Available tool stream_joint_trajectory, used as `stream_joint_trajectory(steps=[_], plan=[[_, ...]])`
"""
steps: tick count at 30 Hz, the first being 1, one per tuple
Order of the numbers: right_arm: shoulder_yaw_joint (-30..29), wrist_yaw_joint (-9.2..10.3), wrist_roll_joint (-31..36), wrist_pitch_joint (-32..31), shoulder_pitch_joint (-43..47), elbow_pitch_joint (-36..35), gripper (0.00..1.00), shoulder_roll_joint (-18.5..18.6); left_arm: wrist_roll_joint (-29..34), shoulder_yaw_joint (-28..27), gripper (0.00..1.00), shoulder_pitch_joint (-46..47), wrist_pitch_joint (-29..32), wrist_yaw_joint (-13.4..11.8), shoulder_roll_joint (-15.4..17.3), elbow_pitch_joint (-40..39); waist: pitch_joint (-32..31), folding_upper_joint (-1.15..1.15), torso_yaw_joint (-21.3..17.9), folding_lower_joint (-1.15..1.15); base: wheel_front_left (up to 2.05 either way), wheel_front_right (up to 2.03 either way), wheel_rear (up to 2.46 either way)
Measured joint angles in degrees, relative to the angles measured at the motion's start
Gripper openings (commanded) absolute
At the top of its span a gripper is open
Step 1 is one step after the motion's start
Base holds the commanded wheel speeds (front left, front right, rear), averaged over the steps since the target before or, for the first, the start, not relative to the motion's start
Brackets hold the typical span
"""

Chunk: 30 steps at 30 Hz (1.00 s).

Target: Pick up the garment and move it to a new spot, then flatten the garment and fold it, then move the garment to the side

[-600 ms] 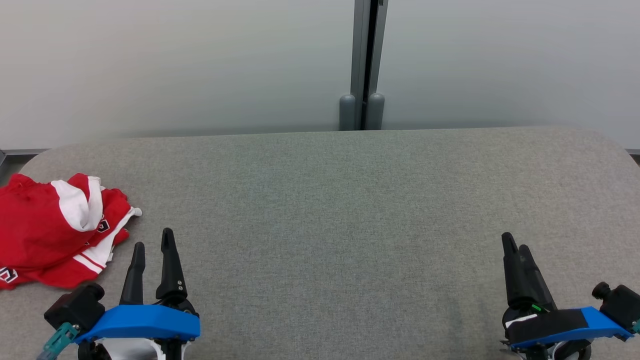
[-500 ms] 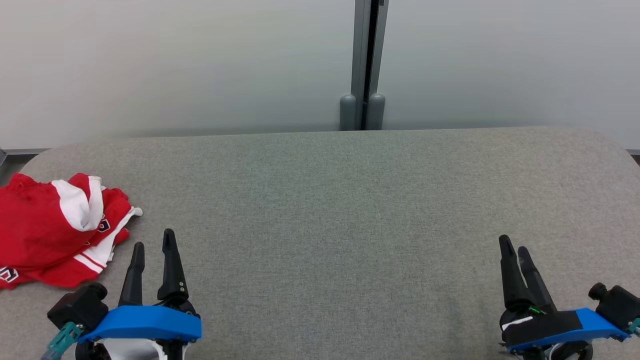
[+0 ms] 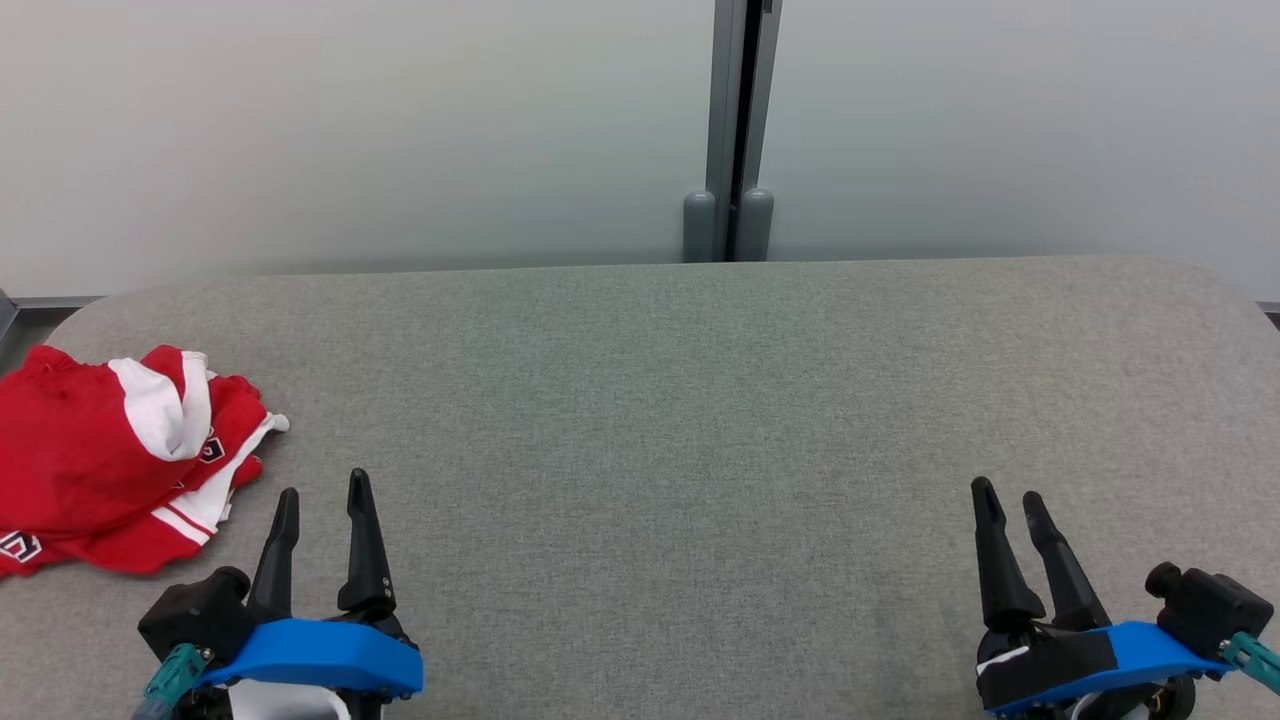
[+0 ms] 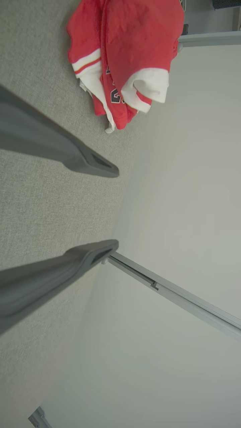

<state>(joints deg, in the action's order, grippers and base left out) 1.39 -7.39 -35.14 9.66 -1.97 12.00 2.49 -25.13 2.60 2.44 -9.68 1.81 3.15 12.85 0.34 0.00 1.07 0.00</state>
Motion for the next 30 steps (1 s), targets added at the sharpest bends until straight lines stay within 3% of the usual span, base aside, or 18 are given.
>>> stream_joint_trajectory(steps=[30], plan=[[0.05, -0.02, 17.93, 3.74, -0.03, 1.54, 1.00, 0.09, 14.51, 3.12, 1.00, 0.31, -3.64, -1.52, 1.00, 2.80, 0.24, 0.00, 1.04, 0.00, 0.00, 0.00, 0.00]])
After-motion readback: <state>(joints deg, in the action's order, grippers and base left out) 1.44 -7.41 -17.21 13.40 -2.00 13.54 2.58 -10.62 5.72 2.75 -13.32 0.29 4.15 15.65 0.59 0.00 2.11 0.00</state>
